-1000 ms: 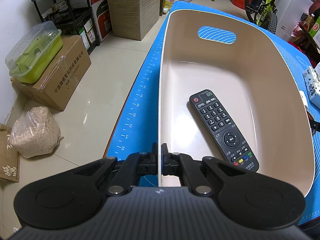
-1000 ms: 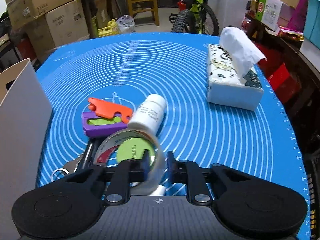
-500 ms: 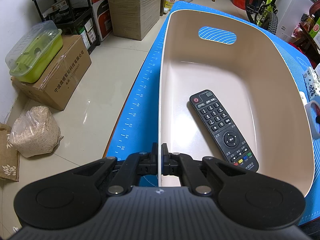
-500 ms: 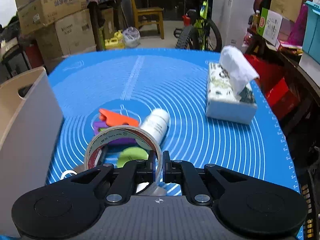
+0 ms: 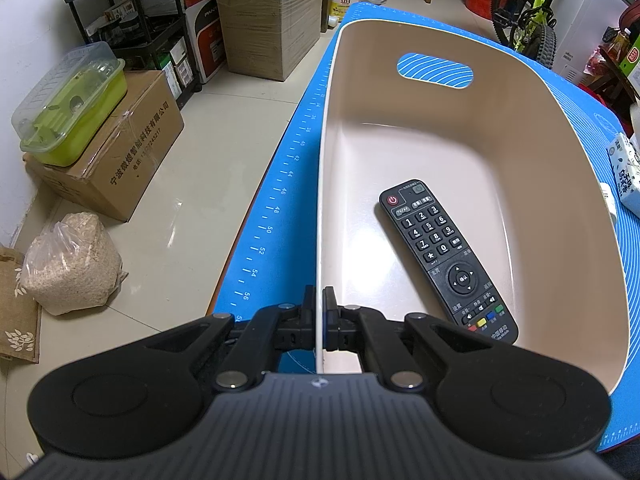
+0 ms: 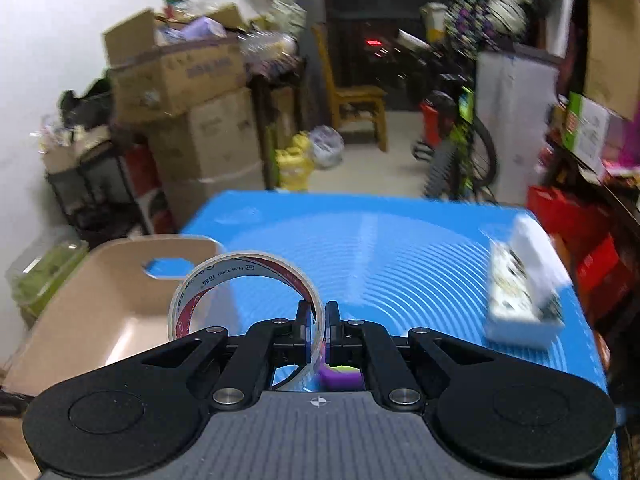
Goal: Organize rigid objects
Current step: 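Carry the tape roll into the basket and release it beside the remote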
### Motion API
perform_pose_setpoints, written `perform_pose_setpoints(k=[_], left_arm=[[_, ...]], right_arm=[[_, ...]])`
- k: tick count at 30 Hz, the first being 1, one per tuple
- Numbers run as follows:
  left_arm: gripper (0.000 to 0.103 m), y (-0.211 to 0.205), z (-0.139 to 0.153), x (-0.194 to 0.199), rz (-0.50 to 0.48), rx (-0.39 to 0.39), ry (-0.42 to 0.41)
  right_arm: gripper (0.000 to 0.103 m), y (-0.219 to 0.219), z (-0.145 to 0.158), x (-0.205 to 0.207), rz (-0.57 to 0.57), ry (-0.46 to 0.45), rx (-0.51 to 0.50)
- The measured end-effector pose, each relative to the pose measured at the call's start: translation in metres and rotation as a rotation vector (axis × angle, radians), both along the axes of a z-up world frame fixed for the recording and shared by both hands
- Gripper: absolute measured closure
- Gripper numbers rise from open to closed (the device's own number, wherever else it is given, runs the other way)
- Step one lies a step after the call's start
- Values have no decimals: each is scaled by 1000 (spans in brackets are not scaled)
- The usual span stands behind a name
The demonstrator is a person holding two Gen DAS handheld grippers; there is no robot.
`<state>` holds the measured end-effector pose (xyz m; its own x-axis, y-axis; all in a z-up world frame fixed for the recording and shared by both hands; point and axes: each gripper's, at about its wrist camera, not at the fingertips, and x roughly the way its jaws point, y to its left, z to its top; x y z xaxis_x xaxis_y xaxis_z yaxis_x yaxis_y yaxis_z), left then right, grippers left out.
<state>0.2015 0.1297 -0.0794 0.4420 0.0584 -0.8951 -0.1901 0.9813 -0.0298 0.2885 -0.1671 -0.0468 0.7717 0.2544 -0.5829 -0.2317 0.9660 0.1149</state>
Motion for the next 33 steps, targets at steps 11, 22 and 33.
perform_pose_setpoints(k=[11, 22, 33], left_arm=[[100, 1, 0, -2, 0, 1, 0], [100, 1, 1, -1, -1, 0, -1], [100, 1, 1, 0, -1, 2, 1]], right_arm=[[86, 108, 5, 1, 253, 20, -62], [86, 186, -44, -4, 408, 225, -212], [78, 193, -72, -5, 450, 378, -273]])
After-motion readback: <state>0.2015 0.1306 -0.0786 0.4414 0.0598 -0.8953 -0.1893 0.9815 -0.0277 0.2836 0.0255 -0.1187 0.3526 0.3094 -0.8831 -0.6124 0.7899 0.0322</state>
